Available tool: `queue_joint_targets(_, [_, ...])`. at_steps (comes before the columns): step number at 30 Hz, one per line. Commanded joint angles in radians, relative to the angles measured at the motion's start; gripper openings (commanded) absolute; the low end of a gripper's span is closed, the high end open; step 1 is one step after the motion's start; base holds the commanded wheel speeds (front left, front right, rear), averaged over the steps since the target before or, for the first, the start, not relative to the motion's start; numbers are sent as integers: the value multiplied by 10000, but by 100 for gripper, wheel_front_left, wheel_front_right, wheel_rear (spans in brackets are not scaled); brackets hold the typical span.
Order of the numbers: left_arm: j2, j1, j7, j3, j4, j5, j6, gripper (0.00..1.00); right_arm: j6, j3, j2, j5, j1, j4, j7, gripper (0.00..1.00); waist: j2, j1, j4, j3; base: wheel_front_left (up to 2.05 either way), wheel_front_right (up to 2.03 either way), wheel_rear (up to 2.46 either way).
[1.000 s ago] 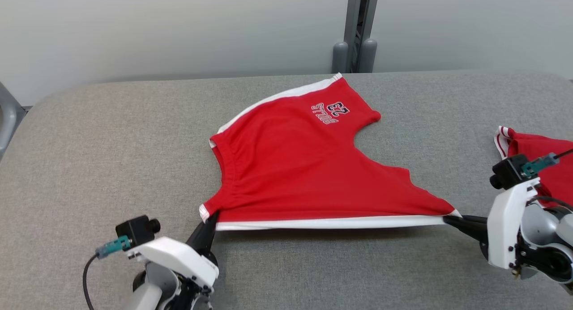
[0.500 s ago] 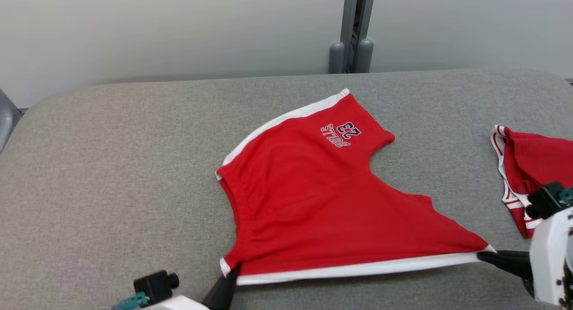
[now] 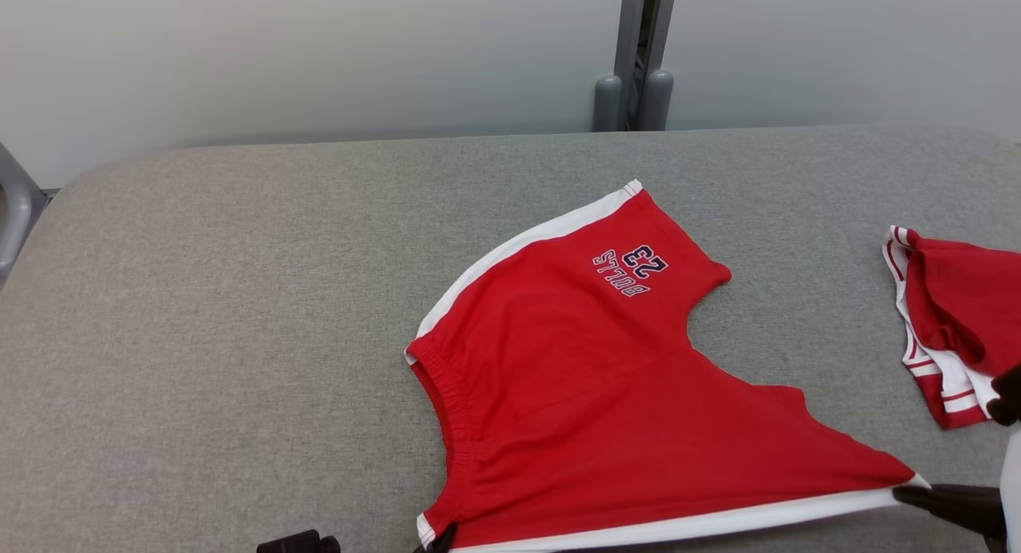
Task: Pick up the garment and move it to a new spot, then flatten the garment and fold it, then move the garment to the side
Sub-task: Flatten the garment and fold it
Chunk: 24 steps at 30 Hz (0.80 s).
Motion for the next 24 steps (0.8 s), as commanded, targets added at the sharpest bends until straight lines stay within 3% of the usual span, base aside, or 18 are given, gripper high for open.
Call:
queue_joint_targets(1, [407, 65, -53, 269, 117, 34, 197, 0, -165, -190, -479, -117, 60, 264, -60, 0, -1, 0, 21, 3, 0, 0, 0])
queue_joint_targets(9, [56, -333, 257, 308, -391, -325, 357, 0, -153, -1268, 84, -671, -302, -23, 140, 0, -1, 0, 279, 237, 0, 0, 0])
queue_joint_targets(19, [-489, -1265, 1710, 642, -1128, -1805, 821, 0, -127, -2818, 977, -1817, -1359, 84, 1275, 0, -1, 0, 873, 1140, 0, 0, 0])
queue_joint_targets(24, [-419, -2077, 2426, 840, -1443, -2215, 1023, 0, -118, -3544, 1727, -2588, -2236, 334, 1949, 0, -1, 0, 1154, 1682, 0, 0, 0])
